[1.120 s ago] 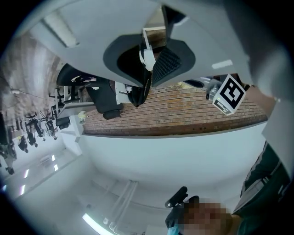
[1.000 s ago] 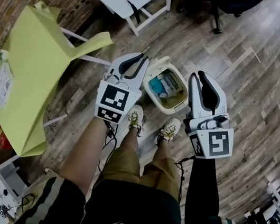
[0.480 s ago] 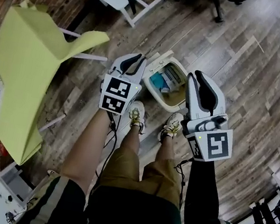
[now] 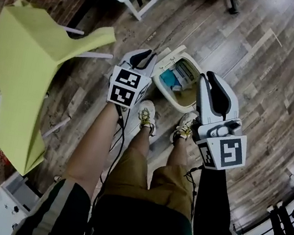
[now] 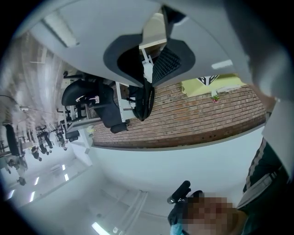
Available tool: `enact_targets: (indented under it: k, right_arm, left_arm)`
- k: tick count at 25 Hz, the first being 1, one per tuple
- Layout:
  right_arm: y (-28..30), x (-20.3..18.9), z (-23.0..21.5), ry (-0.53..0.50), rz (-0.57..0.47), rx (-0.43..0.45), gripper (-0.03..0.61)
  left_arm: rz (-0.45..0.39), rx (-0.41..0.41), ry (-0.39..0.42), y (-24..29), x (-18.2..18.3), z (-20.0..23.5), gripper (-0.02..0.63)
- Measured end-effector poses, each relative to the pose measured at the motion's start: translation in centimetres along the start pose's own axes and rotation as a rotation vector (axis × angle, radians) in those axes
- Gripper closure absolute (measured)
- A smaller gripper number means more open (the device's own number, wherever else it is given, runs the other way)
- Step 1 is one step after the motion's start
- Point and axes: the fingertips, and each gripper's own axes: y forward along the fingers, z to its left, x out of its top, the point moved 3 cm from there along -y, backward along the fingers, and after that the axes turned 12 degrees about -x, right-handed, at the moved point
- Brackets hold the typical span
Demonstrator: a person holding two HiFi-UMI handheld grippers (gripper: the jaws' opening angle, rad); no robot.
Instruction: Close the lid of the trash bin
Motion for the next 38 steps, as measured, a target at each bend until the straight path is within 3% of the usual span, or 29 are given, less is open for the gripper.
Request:
enact_targets:
  k: [24, 38]
  right_arm:
    - [-3.2, -2.0, -4.0, 0.024, 0.022, -0.062, 0.508]
    - [-6.7, -3.0, -7.9, 0.066, 0.017, -0.099, 0.511]
  left_arm:
    - [-0.007, -0.144, 0.009, 3.2, -0.8, -8.0, 0.540]
    - [0.109, -0.198, -0.001, 6.9, -4.7, -13.0, 0.541]
